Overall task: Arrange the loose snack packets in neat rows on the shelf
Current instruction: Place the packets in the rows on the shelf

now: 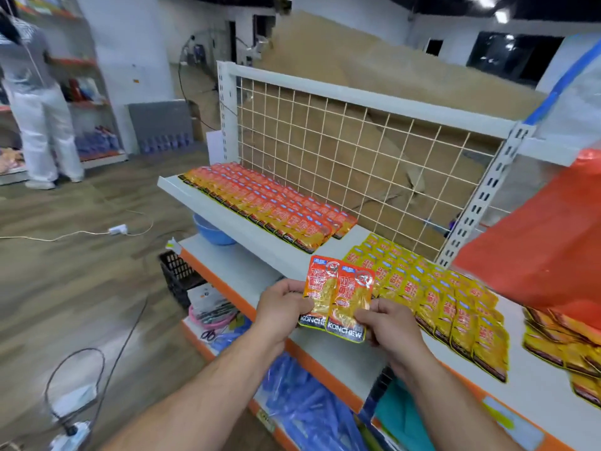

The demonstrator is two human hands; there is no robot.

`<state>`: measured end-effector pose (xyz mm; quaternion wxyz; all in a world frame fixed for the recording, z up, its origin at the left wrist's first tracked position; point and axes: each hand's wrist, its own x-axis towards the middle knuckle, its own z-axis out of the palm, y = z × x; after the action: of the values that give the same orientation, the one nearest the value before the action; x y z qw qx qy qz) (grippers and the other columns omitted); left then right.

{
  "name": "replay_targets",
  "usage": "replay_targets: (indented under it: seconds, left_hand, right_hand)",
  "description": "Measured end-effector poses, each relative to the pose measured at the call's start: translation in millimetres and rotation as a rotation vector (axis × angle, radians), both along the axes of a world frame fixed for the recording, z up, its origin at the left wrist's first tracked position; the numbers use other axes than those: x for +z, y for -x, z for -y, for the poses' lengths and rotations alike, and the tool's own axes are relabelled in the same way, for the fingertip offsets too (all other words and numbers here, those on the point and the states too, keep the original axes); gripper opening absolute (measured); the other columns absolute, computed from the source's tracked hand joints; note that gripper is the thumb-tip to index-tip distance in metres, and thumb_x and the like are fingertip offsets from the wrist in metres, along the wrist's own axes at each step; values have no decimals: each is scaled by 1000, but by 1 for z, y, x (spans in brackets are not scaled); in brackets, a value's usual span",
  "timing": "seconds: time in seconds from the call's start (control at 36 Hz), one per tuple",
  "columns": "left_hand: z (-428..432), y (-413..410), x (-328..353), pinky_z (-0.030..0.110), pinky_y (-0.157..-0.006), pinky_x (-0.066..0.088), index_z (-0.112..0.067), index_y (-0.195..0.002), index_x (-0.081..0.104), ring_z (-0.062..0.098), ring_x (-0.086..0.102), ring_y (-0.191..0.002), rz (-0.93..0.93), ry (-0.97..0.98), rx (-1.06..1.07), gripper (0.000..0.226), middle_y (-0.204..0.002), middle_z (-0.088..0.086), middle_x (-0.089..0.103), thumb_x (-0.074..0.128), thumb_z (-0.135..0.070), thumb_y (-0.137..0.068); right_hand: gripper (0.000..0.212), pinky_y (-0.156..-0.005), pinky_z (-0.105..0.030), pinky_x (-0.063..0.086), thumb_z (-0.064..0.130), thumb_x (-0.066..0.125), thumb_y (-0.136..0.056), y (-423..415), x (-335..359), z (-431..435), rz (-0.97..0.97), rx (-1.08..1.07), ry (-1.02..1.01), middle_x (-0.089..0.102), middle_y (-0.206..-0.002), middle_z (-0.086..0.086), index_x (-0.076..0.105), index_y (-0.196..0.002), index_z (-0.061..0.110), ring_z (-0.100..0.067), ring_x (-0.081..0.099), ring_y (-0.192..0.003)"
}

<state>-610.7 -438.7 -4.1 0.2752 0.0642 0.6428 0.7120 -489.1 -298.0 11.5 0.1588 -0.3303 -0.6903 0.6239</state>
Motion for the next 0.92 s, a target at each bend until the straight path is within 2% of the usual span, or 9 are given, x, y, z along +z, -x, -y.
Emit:
replay_targets:
  seconds: [0.06, 0.22, 0.31, 0.36, 0.5, 0.64, 0.72, 0.86, 0.92]
  left_hand:
    - [6, 18, -4, 36, -71, 51, -4, -90, 65, 26, 66, -70, -3, 5, 30, 21, -82, 14, 72, 62, 14, -79]
    - [10, 86, -11, 28, -65, 49, -8, -83, 65, 19, 63, -63, -33, 59, 107, 20, -78, 10, 70, 67, 12, -78]
    - [7, 125, -14, 35, -70, 50, -7, -84, 66, 23, 64, -68, -17, 71, 143, 19, -79, 13, 70, 71, 8, -74]
    - [6, 151, -13, 37, -72, 50, -7, -84, 66, 25, 65, -71, -24, 92, 163, 20, -81, 14, 70, 73, 4, -69]
    - [6, 210, -7, 33, -70, 48, -8, -82, 67, 23, 62, -69, -37, 136, 209, 18, -75, 8, 68, 70, 9, -76]
    - [16, 263, -8, 42, -73, 51, -7, -83, 68, 29, 66, -75, -14, 138, 265, 19, -86, 18, 72, 73, 1, -66]
    - [25, 292, -10, 46, -76, 52, -6, -82, 69, 31, 66, -76, -9, 126, 264, 19, -80, 16, 72, 71, 3, -66]
    - [47, 351, -17, 45, -77, 52, -9, -80, 71, 30, 67, -76, 25, 116, 276, 26, -80, 15, 74, 73, -10, -53]
    - [56, 378, -21, 42, -73, 50, -10, -77, 71, 29, 66, -74, 22, 123, 259, 21, -78, 13, 73, 75, -7, -57]
  right_hand:
    - [46, -51, -29, 24, -1, 68, -85, 22, -1, 1, 8, 36, 0, 41, -46, 2, 49, -48, 19, -16, 32, -48]
    - [39, -48, -27, 27, 3, 70, -83, 98, -11, -4, 20, 92, -26, 42, -46, 1, 47, -55, 17, -17, 36, -44]
    - [34, -44, -25, 28, 1, 71, -83, 142, -15, -12, 16, 127, -24, 41, -49, -4, 48, -60, 12, -14, 37, -41]
    - [29, -46, -26, 27, 3, 71, -82, 171, -15, -17, 22, 161, -25, 39, -56, -8, 49, -66, 11, -16, 36, -45]
    - [41, -49, -29, 26, 4, 71, -82, 238, -13, -25, 26, 224, -27, 33, -51, -5, 40, -59, 17, -16, 32, -46]
    - [35, -46, -28, 27, 2, 71, -83, 296, -12, -22, 15, 274, -35, 33, -56, -8, 43, -64, 12, -17, 33, -48]
    - [25, -47, -26, 24, -1, 70, -81, 329, -15, -13, 3, 301, -26, 32, -60, -10, 49, -70, 6, -16, 32, -44]
    - [27, -46, -24, 24, -1, 69, -82, 386, -21, 8, 12, 308, -30, 32, -58, -9, 47, -70, 7, -15, 31, -43]
    - [30, -45, -24, 24, -1, 69, -82, 410, -22, 18, 10, 288, -38, 32, -59, -9, 45, -68, 9, -15, 31, -42]
